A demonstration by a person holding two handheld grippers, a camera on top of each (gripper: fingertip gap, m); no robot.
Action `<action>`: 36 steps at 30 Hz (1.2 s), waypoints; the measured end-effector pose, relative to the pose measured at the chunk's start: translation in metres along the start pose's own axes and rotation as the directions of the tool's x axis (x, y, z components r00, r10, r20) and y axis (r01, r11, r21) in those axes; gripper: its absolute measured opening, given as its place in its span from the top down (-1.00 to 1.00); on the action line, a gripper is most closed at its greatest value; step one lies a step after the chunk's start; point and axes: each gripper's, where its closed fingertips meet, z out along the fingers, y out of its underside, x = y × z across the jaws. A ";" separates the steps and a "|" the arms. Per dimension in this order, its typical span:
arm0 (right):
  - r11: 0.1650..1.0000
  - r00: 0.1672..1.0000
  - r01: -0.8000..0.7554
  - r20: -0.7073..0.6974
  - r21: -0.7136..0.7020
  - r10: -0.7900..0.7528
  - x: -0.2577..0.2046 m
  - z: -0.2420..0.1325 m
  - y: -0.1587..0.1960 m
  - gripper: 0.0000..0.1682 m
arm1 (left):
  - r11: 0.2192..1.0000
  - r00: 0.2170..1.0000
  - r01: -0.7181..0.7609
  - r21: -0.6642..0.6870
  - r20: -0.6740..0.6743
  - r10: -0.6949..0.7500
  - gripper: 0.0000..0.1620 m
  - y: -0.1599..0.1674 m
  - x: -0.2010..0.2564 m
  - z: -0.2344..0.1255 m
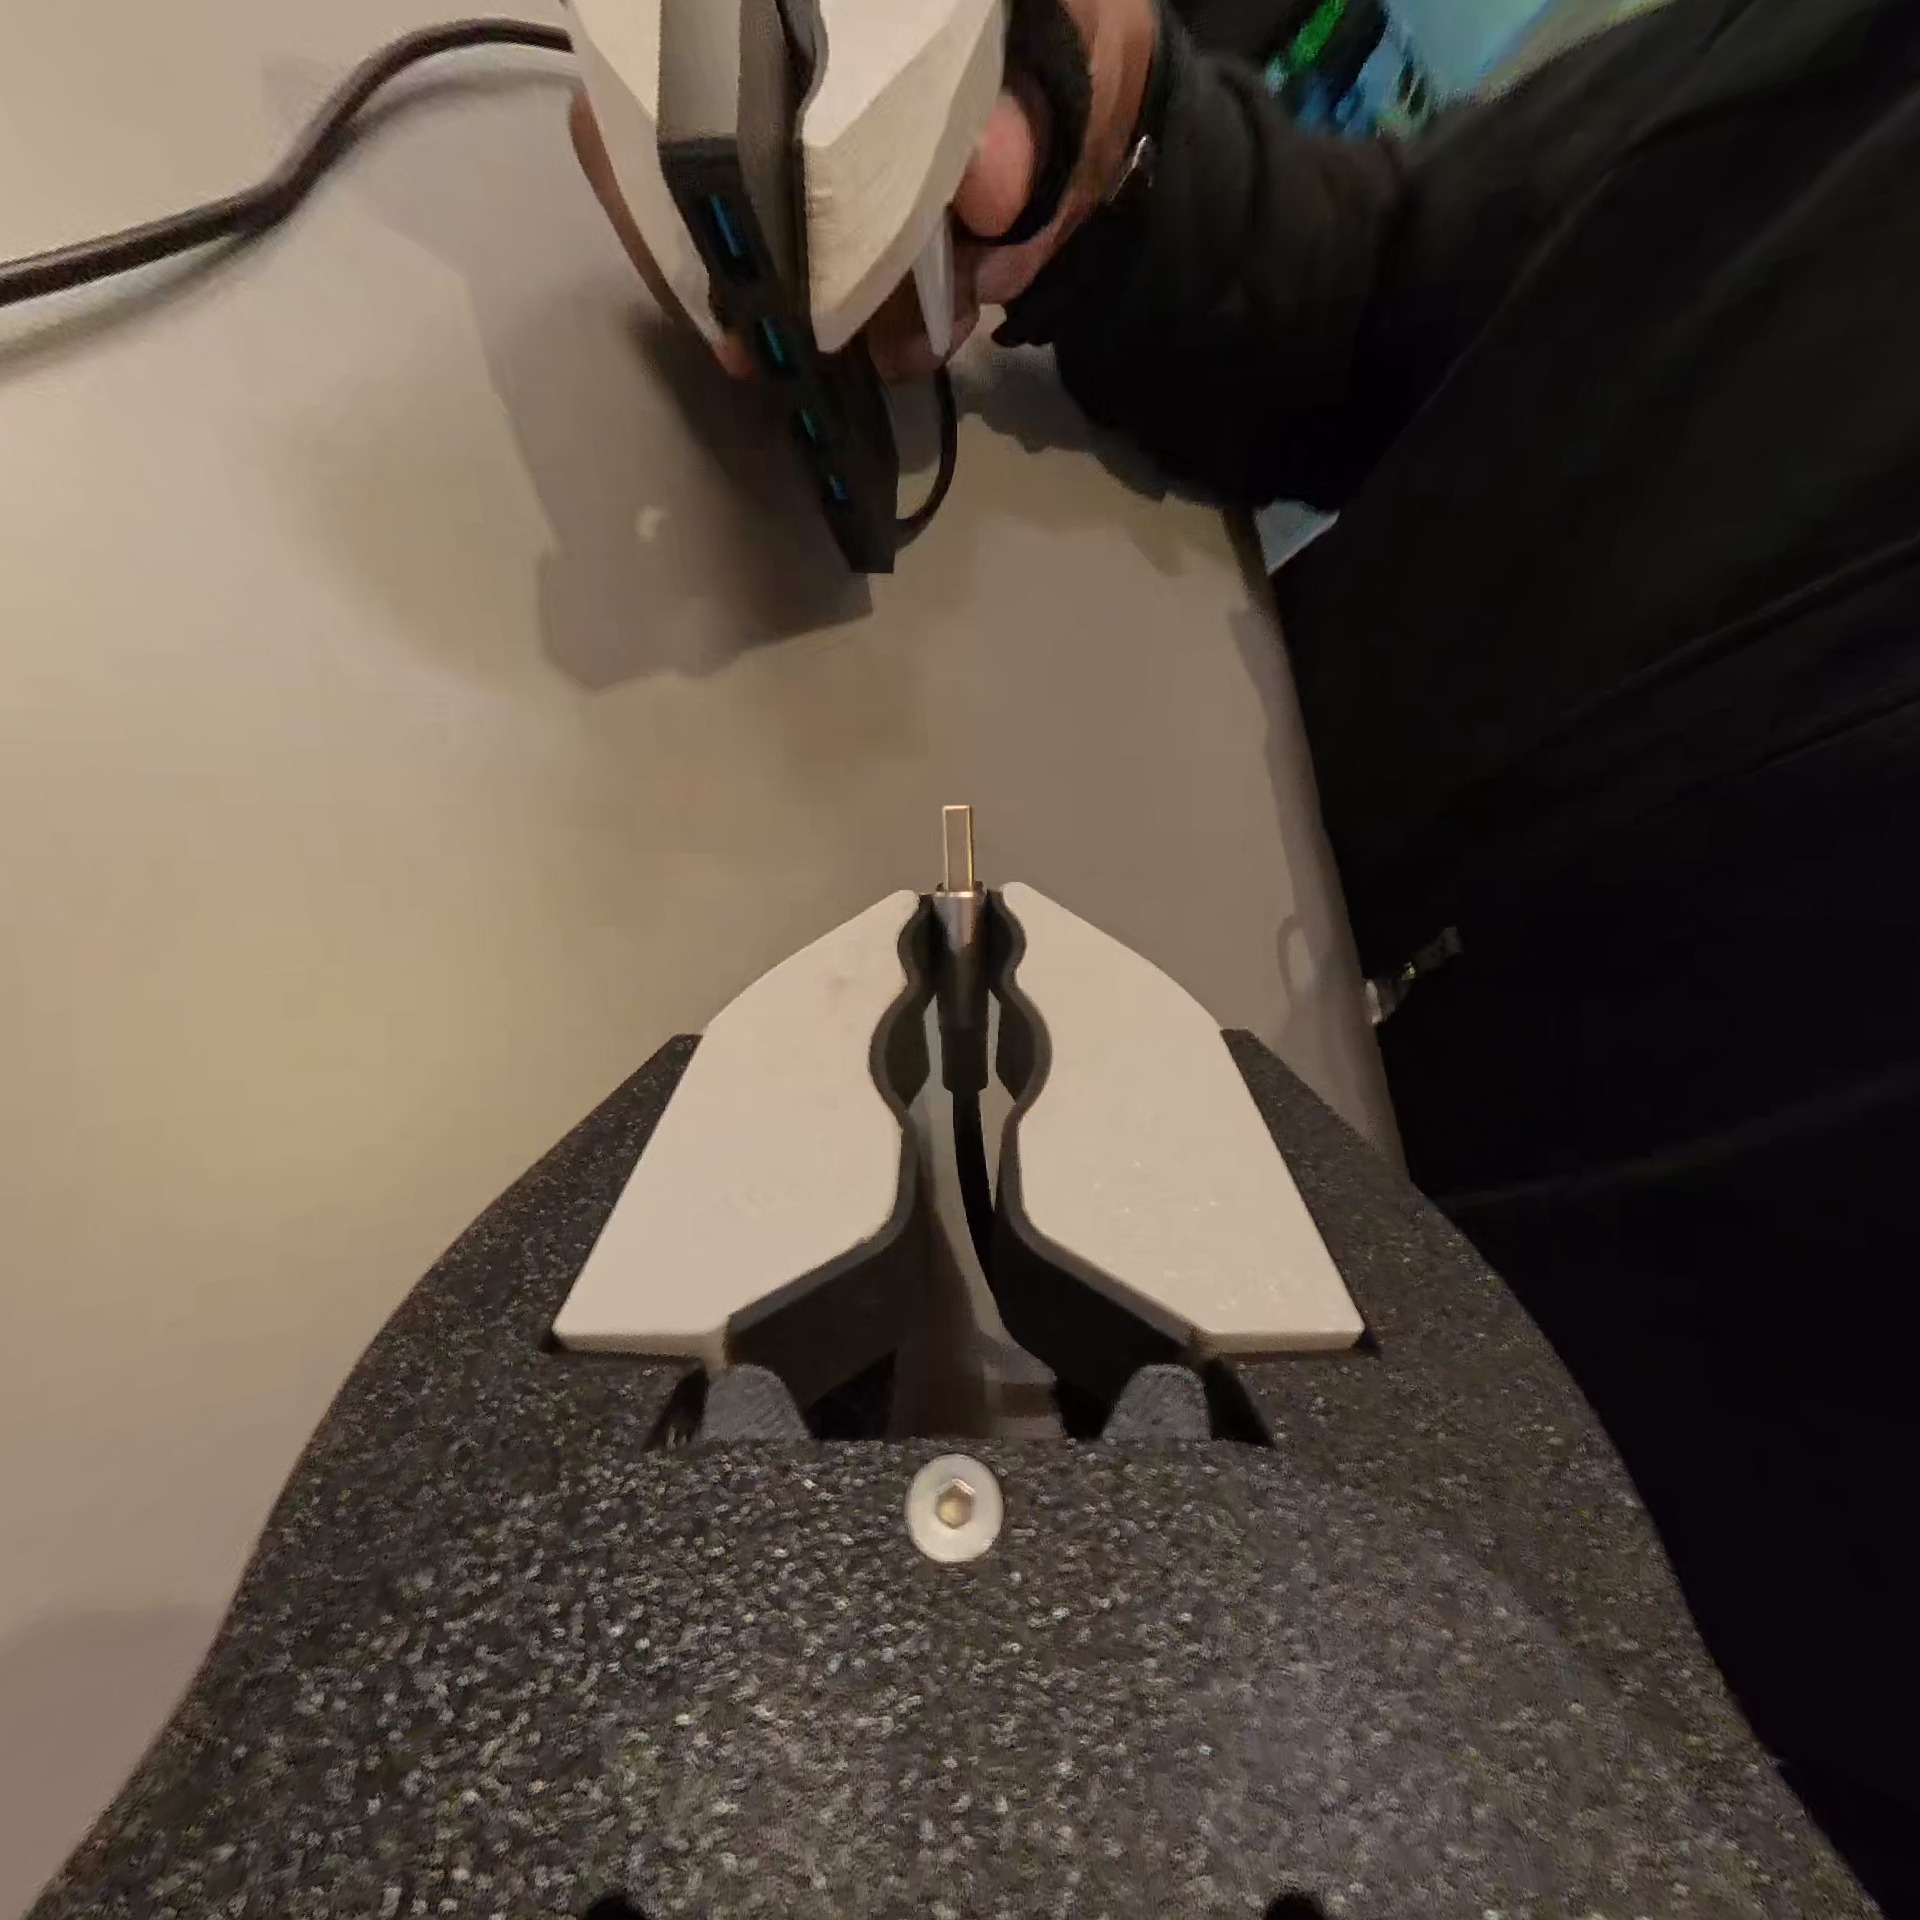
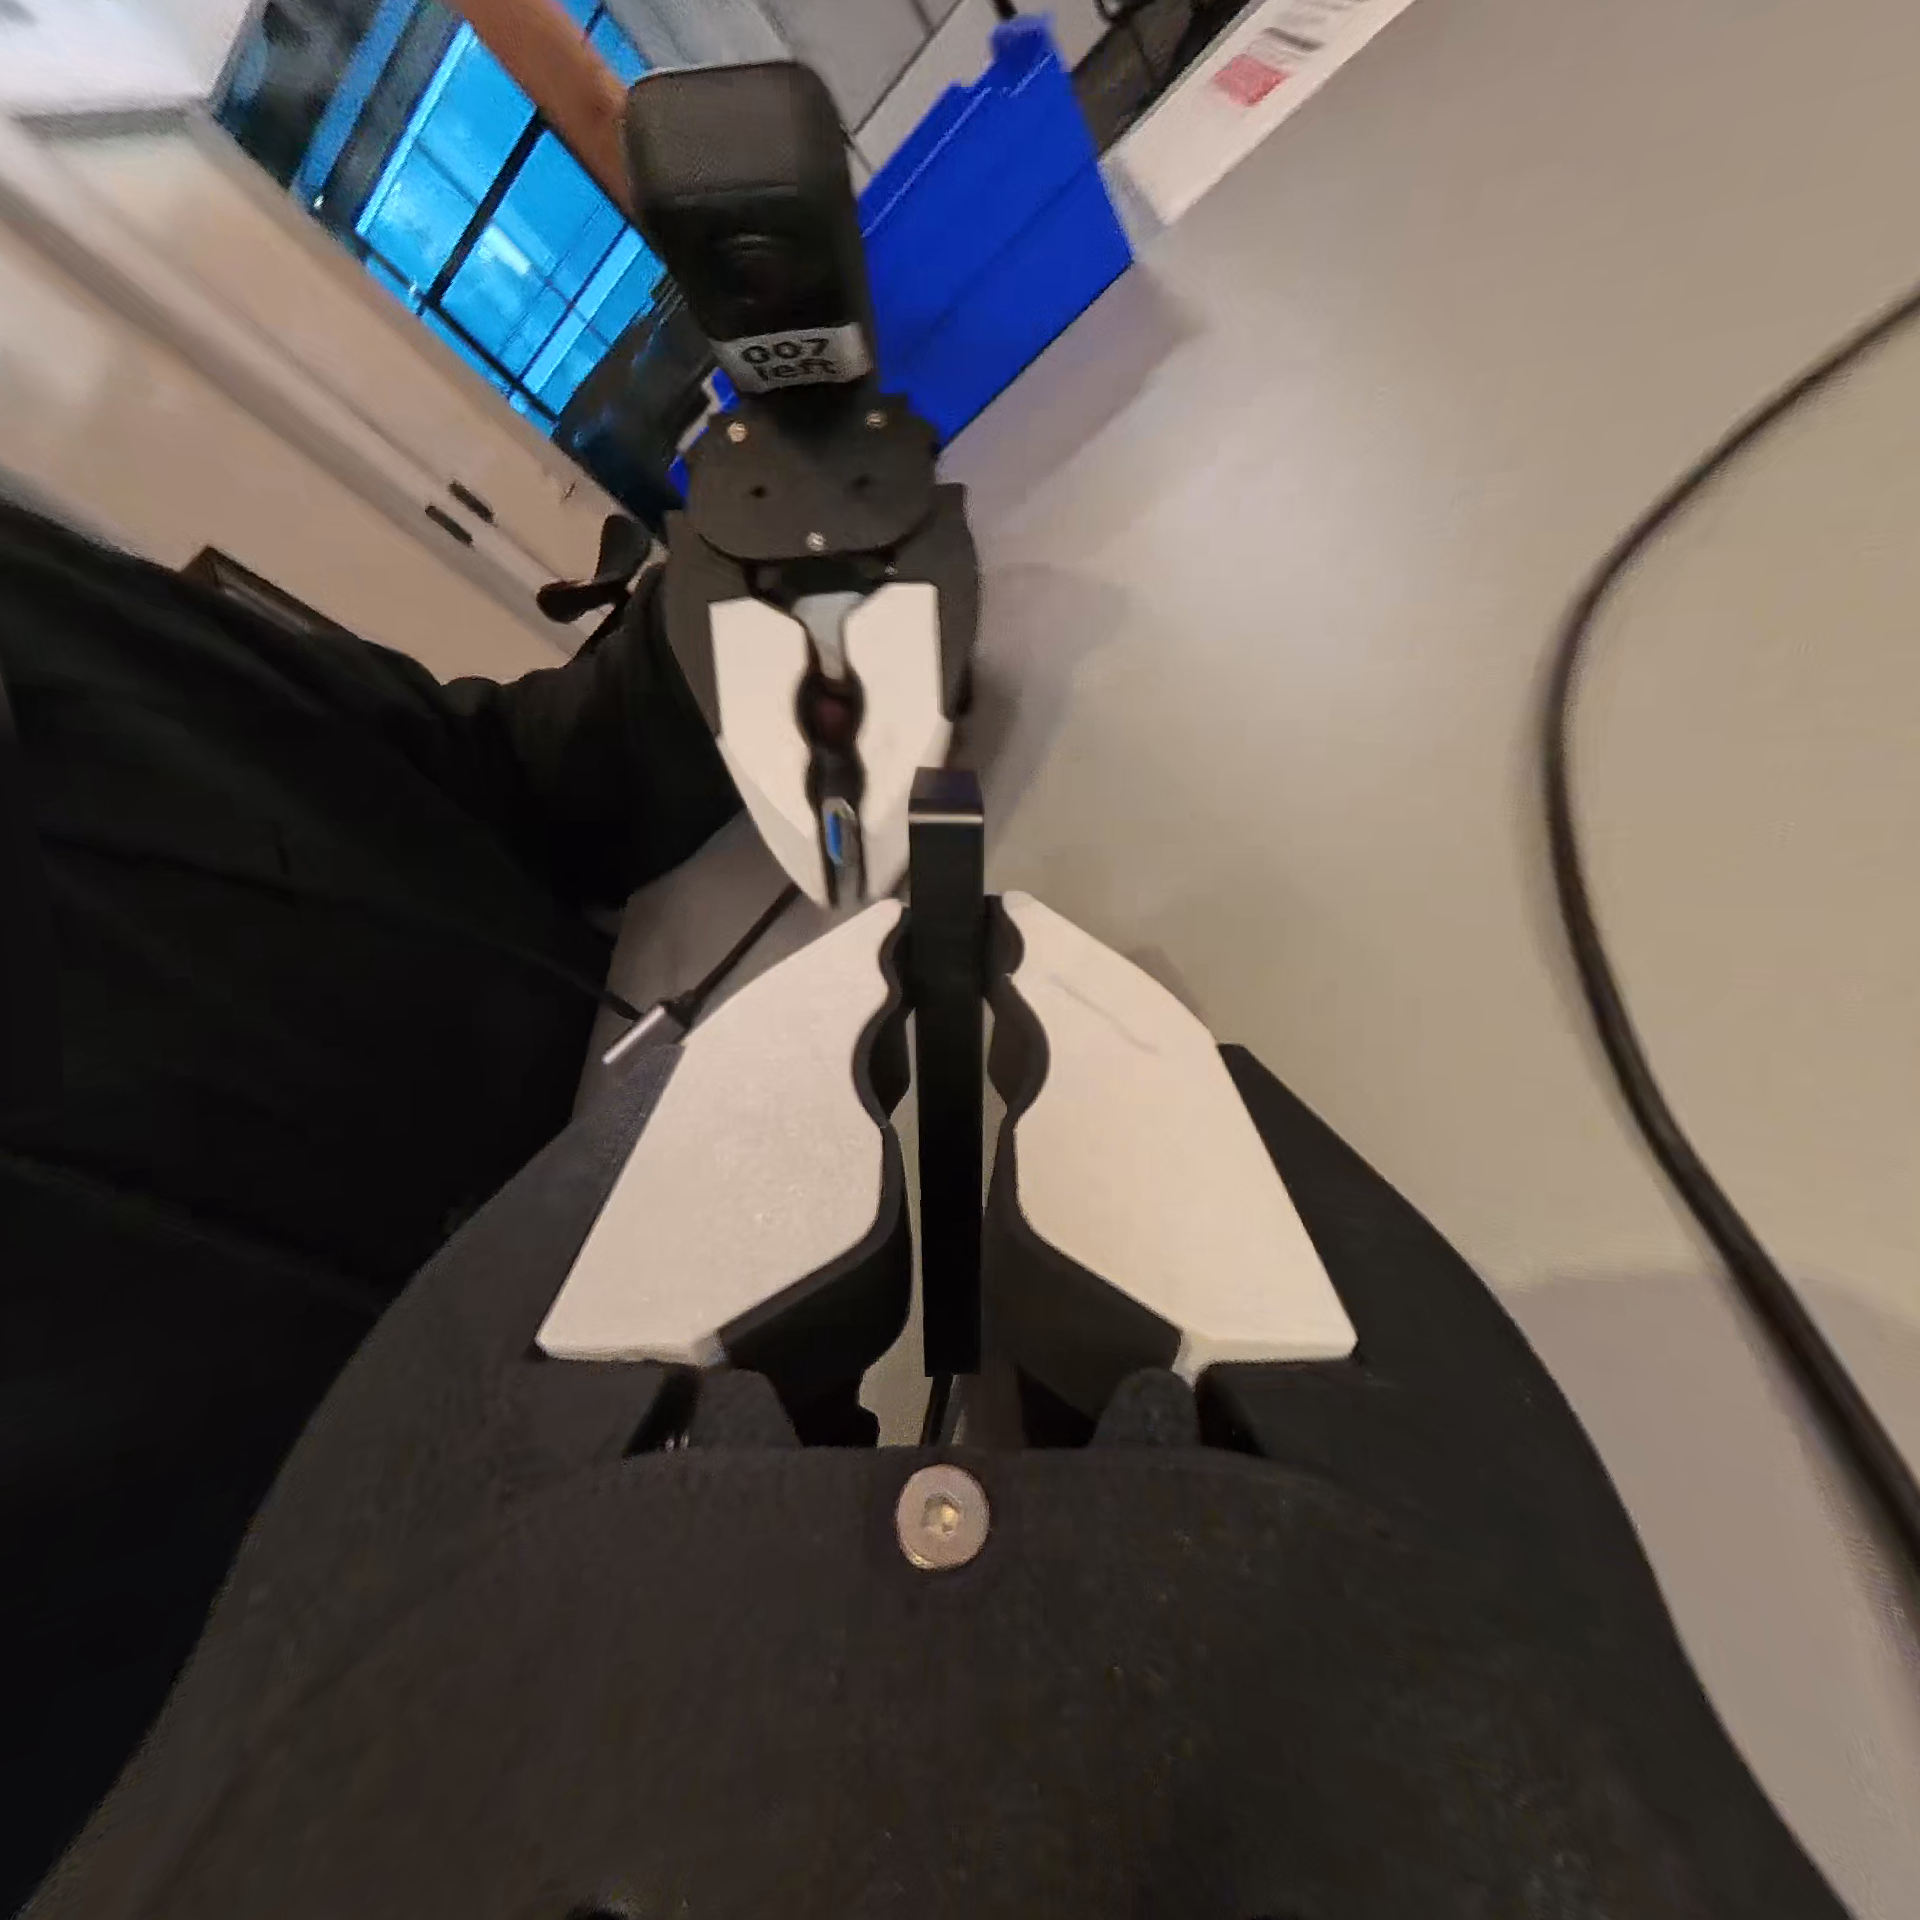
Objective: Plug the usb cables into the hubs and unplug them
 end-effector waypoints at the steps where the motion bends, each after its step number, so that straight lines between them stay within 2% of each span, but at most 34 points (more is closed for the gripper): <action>1: 1.000 1.000 -0.018 -0.012 -0.009 0.018 0.006 -0.007 0.001 0.88 | 0.999 1.000 0.016 0.032 0.001 -0.016 0.90 -0.003 -0.003 -0.005; 8: 0.990 1.000 0.030 -0.002 -0.140 -0.030 -0.008 0.015 0.026 0.87 | 0.993 0.998 0.025 0.114 -0.052 -0.020 0.90 -0.012 0.002 -0.014; 13: 0.988 0.998 0.058 -0.009 -0.142 -0.060 -0.015 0.020 0.029 0.87 | 0.980 0.997 0.012 0.197 -0.083 0.004 0.90 -0.023 0.009 -0.019; 17: 0.972 0.984 0.156 -0.056 -0.177 -0.169 -0.020 0.031 0.035 0.83 | 0.963 0.996 -0.008 0.270 -0.079 0.030 0.91 -0.036 0.014 -0.018; 19: 0.963 0.967 0.211 -0.104 -0.170 -0.231 -0.020 0.032 0.033 0.71 | 0.950 0.998 -0.028 0.311 -0.050 0.046 0.91 -0.044 0.014 -0.017; 23: 0.957 0.943 0.270 -0.169 -0.111 -0.286 -0.028 0.023 0.023 0.46 | 0.902 0.993 -0.061 0.428 -0.062 0.096 0.91 -0.063 0.028 -0.019; 28: 0.933 0.892 0.346 -0.276 -0.096 -0.359 -0.032 0.018 0.018 0.34 | 0.855 0.991 -0.104 0.508 -0.022 0.134 0.91 -0.074 0.031 -0.022; 36: 0.931 0.887 0.356 -0.284 -0.086 -0.365 -0.048 0.038 0.015 0.44 | 0.741 0.990 -0.080 0.667 -0.035 0.139 0.90 -0.096 0.037 -0.029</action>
